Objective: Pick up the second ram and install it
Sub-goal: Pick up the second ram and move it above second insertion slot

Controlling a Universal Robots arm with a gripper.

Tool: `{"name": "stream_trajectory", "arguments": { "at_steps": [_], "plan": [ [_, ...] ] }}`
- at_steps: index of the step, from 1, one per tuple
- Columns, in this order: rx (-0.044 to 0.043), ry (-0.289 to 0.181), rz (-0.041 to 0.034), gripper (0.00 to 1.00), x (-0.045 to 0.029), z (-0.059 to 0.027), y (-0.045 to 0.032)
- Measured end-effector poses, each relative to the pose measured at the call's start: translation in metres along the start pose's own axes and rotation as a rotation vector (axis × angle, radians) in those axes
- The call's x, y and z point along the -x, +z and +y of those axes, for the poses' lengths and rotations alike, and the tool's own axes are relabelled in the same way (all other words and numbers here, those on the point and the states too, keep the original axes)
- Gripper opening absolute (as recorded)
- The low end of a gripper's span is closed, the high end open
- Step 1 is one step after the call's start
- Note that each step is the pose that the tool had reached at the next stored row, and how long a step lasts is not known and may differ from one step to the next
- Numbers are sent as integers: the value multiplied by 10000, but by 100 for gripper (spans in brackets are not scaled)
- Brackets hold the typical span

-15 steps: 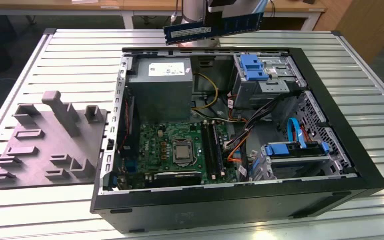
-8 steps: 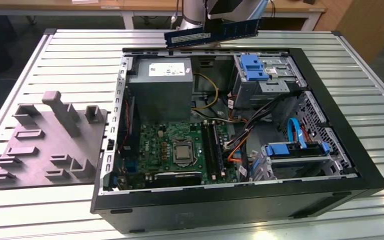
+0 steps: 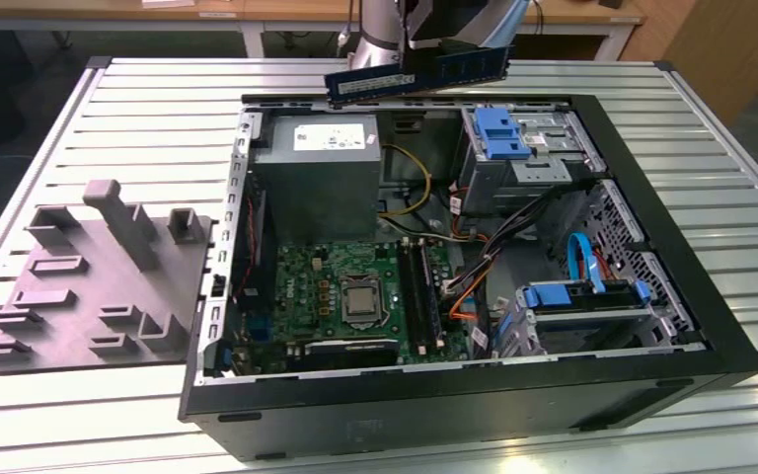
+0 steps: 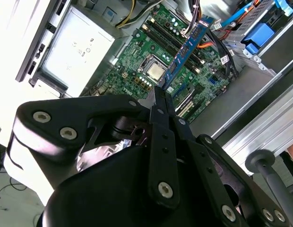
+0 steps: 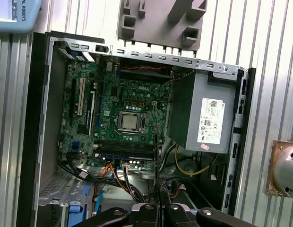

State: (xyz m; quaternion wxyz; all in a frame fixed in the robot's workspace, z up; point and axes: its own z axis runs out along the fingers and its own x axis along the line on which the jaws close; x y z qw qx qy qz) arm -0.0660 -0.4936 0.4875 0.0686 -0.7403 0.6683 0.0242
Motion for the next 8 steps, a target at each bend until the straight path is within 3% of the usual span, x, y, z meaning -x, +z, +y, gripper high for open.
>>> {"name": "stream_trajectory", "arguments": {
  "at_steps": [8],
  "plan": [
    [0,0,1,11,-8,4,60]
  ]
}}
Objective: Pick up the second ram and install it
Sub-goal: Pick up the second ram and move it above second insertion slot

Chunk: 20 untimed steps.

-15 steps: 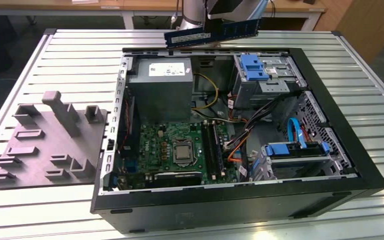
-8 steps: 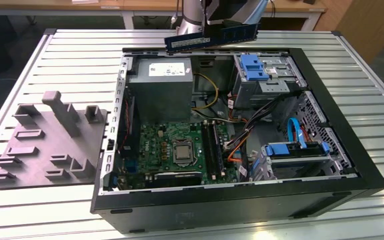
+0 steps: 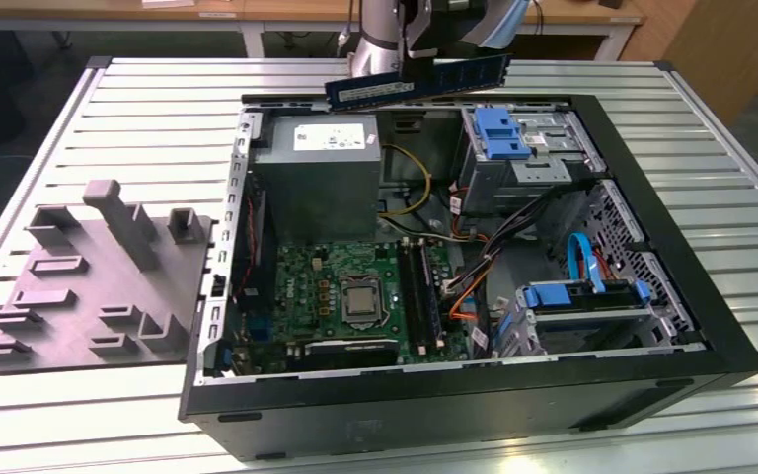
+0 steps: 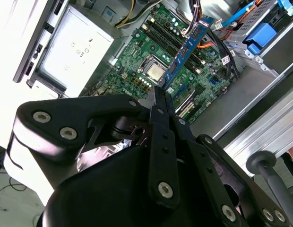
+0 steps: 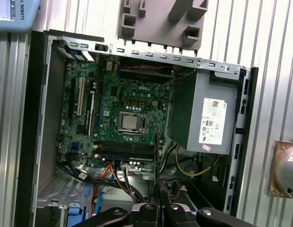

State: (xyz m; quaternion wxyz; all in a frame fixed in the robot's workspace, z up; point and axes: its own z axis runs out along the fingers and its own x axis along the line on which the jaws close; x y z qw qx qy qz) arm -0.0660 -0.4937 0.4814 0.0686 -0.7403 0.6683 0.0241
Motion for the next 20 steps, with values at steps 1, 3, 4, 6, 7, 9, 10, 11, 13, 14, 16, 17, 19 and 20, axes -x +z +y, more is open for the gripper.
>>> {"name": "stream_trajectory", "arguments": {
  "at_steps": [1,3,4,6,7,9,10,11,13,14,16,17,19,20],
  "plan": [
    [0,0,1,11,-1,0,8],
    [0,0,0,11,-3,2,24],
    [0,-1,0,11,-4,2,32],
    [0,0,1,11,-6,3,48],
    [0,0,1,11,-7,4,57],
    [0,0,2,11,-9,5,74],
    [0,0,2,11,-11,6,82],
    [0,0,2,11,-12,6,91],
    [1,0,3,11,-14,7,108],
    [1,-1,4,11,-15,8,116],
    [1,-1,4,11,-17,9,134],
    [0,0,3,11,-19,10,143],
    [1,0,4,11,-22,12,161],
    [0,-1,3,11,-23,12,171]
  ]
}}
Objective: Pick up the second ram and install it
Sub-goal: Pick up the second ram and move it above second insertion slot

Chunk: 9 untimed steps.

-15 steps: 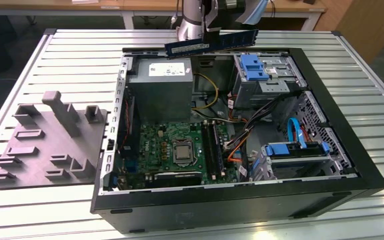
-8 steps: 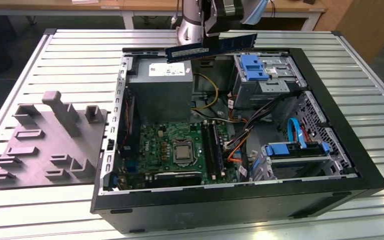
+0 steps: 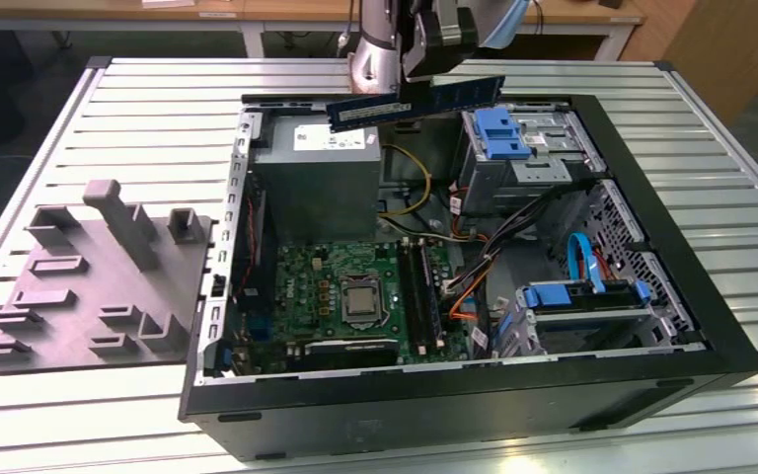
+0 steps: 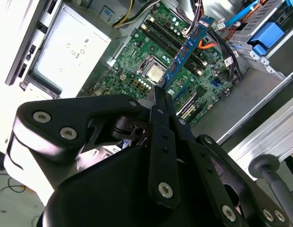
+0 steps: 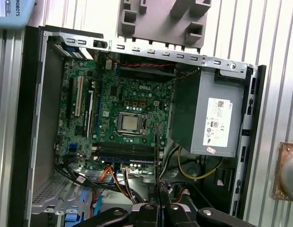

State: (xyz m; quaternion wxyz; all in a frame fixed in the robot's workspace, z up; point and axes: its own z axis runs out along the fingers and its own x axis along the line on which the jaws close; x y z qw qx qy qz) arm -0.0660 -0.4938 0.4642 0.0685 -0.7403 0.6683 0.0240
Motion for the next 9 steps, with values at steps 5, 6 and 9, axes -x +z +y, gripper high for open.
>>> {"name": "stream_trajectory", "arguments": {
  "at_steps": [5,6,9],
  "plan": [
    [0,-1,0,11,-8,6,56],
    [0,0,1,11,-10,7,69],
    [1,0,2,11,-16,12,108]
  ]
}}
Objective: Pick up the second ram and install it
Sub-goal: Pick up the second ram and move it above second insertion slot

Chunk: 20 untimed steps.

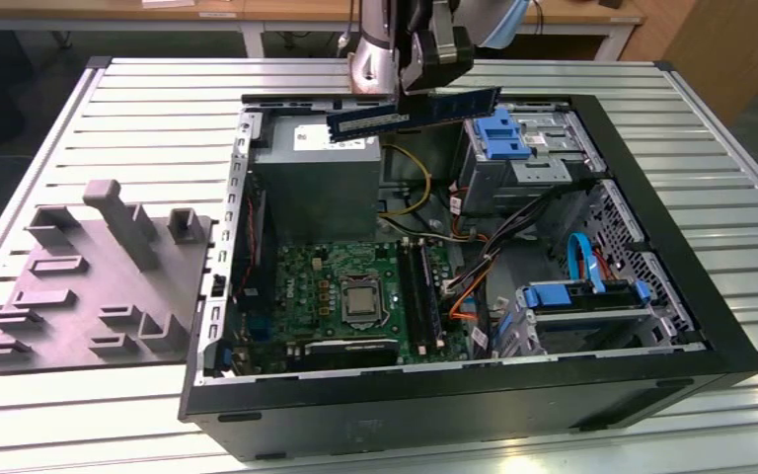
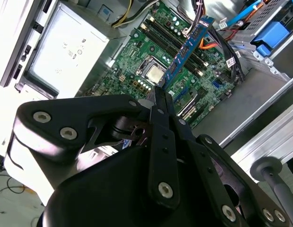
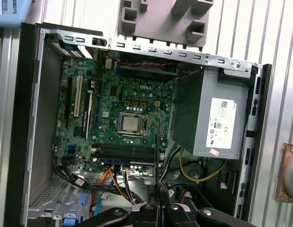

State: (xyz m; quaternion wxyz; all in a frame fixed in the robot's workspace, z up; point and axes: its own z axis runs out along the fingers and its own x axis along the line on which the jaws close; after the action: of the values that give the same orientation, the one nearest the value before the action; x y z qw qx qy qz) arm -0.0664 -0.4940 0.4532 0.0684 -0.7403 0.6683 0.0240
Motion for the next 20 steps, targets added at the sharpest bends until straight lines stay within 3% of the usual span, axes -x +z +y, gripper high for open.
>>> {"name": "stream_trajectory", "arguments": {
  "at_steps": [20],
  "plan": [
    [10,-6,101,11,-29,26,214]
  ]
}}
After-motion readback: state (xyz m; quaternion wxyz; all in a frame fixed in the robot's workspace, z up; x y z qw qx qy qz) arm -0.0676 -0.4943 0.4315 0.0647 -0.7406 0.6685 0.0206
